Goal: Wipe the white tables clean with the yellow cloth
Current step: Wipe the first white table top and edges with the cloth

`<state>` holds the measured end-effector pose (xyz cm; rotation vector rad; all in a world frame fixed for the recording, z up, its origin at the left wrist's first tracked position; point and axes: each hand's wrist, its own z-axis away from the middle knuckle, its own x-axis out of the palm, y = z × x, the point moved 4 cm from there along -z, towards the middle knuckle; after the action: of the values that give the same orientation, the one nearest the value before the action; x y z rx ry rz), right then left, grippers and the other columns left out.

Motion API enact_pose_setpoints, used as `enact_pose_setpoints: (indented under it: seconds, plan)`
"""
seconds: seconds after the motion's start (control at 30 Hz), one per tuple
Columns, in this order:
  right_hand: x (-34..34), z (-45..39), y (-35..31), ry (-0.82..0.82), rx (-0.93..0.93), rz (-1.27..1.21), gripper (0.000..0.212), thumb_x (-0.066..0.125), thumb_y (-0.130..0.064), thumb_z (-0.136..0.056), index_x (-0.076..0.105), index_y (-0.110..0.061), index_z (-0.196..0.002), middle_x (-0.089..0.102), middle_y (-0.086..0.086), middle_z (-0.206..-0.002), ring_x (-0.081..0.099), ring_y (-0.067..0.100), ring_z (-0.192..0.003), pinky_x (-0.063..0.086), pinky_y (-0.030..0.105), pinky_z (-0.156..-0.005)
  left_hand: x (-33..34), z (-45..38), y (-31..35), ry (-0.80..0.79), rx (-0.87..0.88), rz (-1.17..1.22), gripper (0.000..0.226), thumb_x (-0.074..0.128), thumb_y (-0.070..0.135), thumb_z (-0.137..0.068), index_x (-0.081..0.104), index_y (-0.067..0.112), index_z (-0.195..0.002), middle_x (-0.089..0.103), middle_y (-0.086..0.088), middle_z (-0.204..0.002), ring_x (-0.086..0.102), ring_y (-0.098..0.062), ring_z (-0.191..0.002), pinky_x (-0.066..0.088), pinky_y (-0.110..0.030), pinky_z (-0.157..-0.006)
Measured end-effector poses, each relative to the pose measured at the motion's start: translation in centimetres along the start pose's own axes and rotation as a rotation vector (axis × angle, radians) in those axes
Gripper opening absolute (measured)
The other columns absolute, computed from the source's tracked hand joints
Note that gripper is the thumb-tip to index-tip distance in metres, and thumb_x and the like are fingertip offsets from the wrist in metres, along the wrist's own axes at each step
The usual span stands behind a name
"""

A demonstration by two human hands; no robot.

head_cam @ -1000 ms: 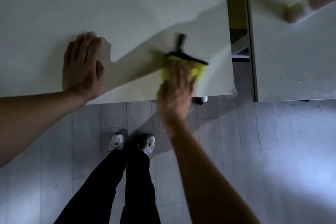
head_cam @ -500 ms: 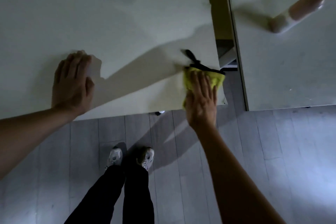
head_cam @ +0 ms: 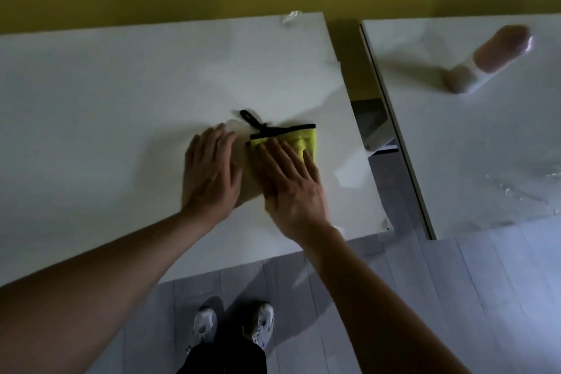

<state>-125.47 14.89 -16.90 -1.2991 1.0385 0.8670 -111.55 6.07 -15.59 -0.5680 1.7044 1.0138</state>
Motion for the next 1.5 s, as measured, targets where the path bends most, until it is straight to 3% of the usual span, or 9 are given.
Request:
enact_pose_setpoints:
  seconds: [0.07,0.27,0.47,0.67,0.8,0.97,1.13,1.3,1.5]
  plan:
    - [-0.6,-1.0,1.5,0.015,0.01,-0.004,0.058,0.028,-0.045,-0.103,0.019,-0.032,-0.159,0.014,-0.004,-0.167,0.005,0.016,-0.155,0.014,0.05,-0.124,0.7,-1.6,1.1,-0.021,-0.019,0.013,0.053,0.055,0.012,-0.095,0.048,0.0,-0.147,0.04,-0.021,-0.16,0.035,-0.039,-0.15,0.023,-0.055,-0.125]
    - [-2.8,-6.2,6.7,0.185,0.457,-0.063,0.059,0.047,-0.041,-0.099,0.028,-0.041,-0.155,-0.002,0.005,-0.168,0.006,0.025,-0.155,0.005,0.045,-0.125,1.9,-6.3,0.5,-0.049,0.053,-0.066,0.057,0.058,0.012,-0.093,0.047,0.001,-0.148,0.04,-0.021,-0.16,0.033,-0.039,-0.151,0.022,-0.053,-0.125]
    - [-3.6,-11.8,10.6,0.151,0.524,-0.021,0.061,0.032,-0.046,-0.103,0.009,-0.038,-0.159,-0.003,0.002,-0.168,-0.006,0.023,-0.155,0.004,0.05,-0.125,2.6,-11.8,-0.9,-0.02,-0.058,-0.112,0.064,0.037,0.031,-0.101,0.029,0.014,-0.162,0.024,-0.011,-0.17,0.021,-0.033,-0.157,0.013,-0.05,-0.129]
    - [-4.4,-17.7,13.0,0.148,0.642,-0.017,0.069,0.03,-0.049,-0.102,-0.001,-0.026,-0.159,0.03,0.011,-0.152,0.034,0.035,-0.132,0.031,0.051,-0.105,2.8,-12.0,-1.0,-0.11,-0.053,-0.149,0.07,0.022,0.042,-0.099,0.017,0.02,-0.166,0.009,-0.007,-0.174,0.006,-0.03,-0.161,0.008,-0.052,-0.129]
    - [-4.8,-22.3,14.3,0.183,0.641,0.013,0.061,0.026,-0.044,-0.103,0.014,-0.017,-0.156,0.04,0.013,-0.142,0.04,0.036,-0.126,0.034,0.052,-0.1,3.0,-12.7,-0.8,-0.142,-0.065,-0.207,0.071,0.021,0.043,-0.1,0.01,0.021,-0.167,0.004,-0.008,-0.175,0.001,-0.03,-0.161,0.005,-0.052,-0.13]
    - [-5.2,-29.5,15.5,0.159,0.712,0.046,0.06,0.038,-0.03,-0.097,0.022,-0.015,-0.153,0.039,0.012,-0.148,0.037,0.035,-0.133,0.032,0.052,-0.102,3.5,-13.7,-1.0,-0.16,-0.067,-0.217,0.071,0.025,0.043,-0.101,0.007,0.022,-0.167,-0.001,-0.008,-0.175,-0.001,-0.03,-0.161,0.006,-0.053,-0.129]
    - [-6.0,-35.2,16.7,0.094,0.74,0.067,0.058,0.042,-0.03,-0.099,0.024,-0.015,-0.152,0.037,0.011,-0.149,0.036,0.032,-0.136,0.034,0.05,-0.103,3.4,-14.1,-1.0,-0.114,-0.071,-0.192,0.068,0.026,0.042,-0.102,0.02,0.018,-0.166,0.014,-0.01,-0.173,0.013,-0.033,-0.16,0.012,-0.055,-0.129]
    - [-5.9,-34.3,16.7,0.143,0.758,-0.003,0.051,0.041,-0.031,-0.1,0.03,-0.015,-0.147,0.042,0.012,-0.142,0.041,0.031,-0.129,0.036,0.048,-0.099,3.5,-14.1,-1.1,-0.103,-0.064,-0.188,0.069,0.03,0.041,-0.101,0.023,0.016,-0.165,0.018,-0.012,-0.172,0.018,-0.036,-0.158,0.015,-0.057,-0.128]
    - [-5.3,-25.7,16.1,0.178,0.827,-0.052,0.042,0.031,-0.041,-0.1,0.034,-0.018,-0.135,0.049,0.013,-0.123,0.049,0.034,-0.112,0.041,0.049,-0.09,3.6,-14.0,-0.9,-0.156,-0.051,-0.24,0.074,0.037,0.038,-0.099,0.016,0.015,-0.166,0.012,-0.014,-0.173,0.015,-0.04,-0.158,0.009,-0.057,-0.128]
